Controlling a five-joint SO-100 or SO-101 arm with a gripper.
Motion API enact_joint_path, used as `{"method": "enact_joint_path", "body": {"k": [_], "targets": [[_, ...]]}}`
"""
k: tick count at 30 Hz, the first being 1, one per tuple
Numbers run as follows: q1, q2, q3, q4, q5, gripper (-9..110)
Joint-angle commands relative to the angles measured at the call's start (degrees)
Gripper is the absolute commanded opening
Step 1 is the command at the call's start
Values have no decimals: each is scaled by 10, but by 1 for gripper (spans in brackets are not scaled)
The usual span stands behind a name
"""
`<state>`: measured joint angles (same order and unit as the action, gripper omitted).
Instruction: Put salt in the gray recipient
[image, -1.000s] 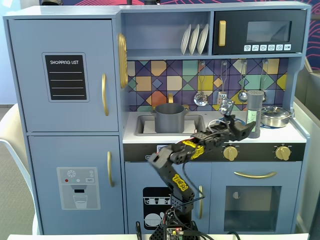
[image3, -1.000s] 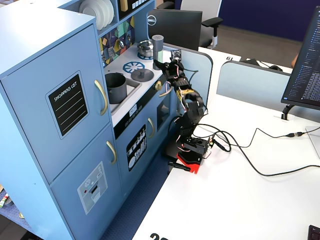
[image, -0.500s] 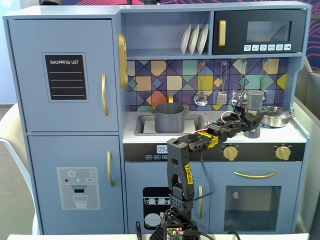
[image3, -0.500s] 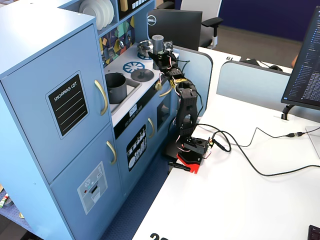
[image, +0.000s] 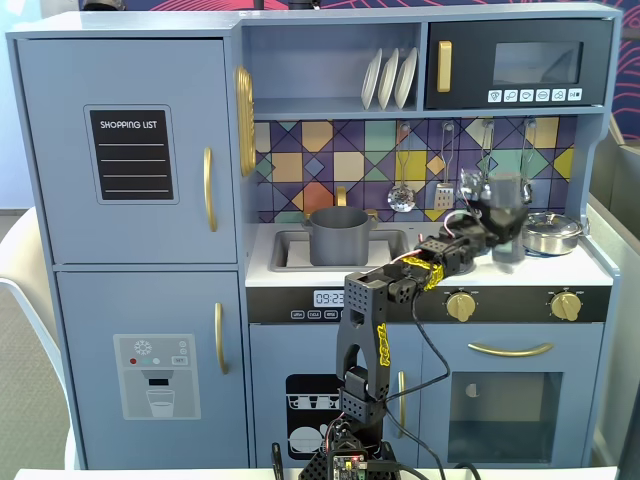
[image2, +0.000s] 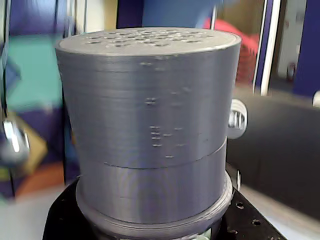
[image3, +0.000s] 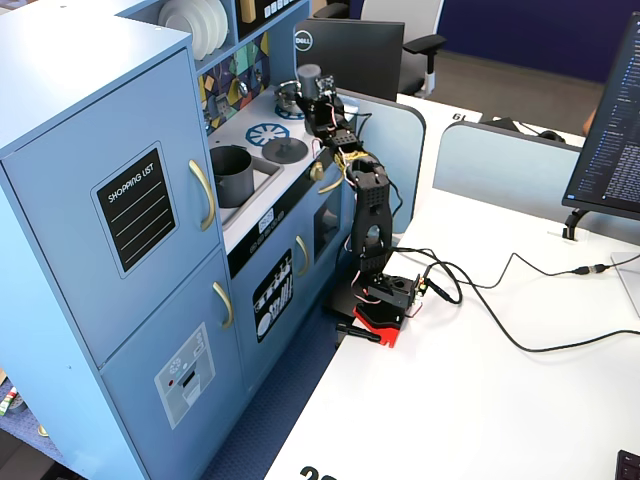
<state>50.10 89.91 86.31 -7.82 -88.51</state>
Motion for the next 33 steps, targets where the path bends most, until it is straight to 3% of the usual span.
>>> {"method": "enact_joint_path", "body": {"k": [1, 12, 19, 23, 33], "targets": [[-19, 20, -103, 1, -23, 0], [-138, 113, -59, 32, -150, 0], [-225, 179, -55, 78, -152, 0], [-284, 236, -53, 124, -49, 0], [-432, 379, -9, 313, 398, 0]]}}
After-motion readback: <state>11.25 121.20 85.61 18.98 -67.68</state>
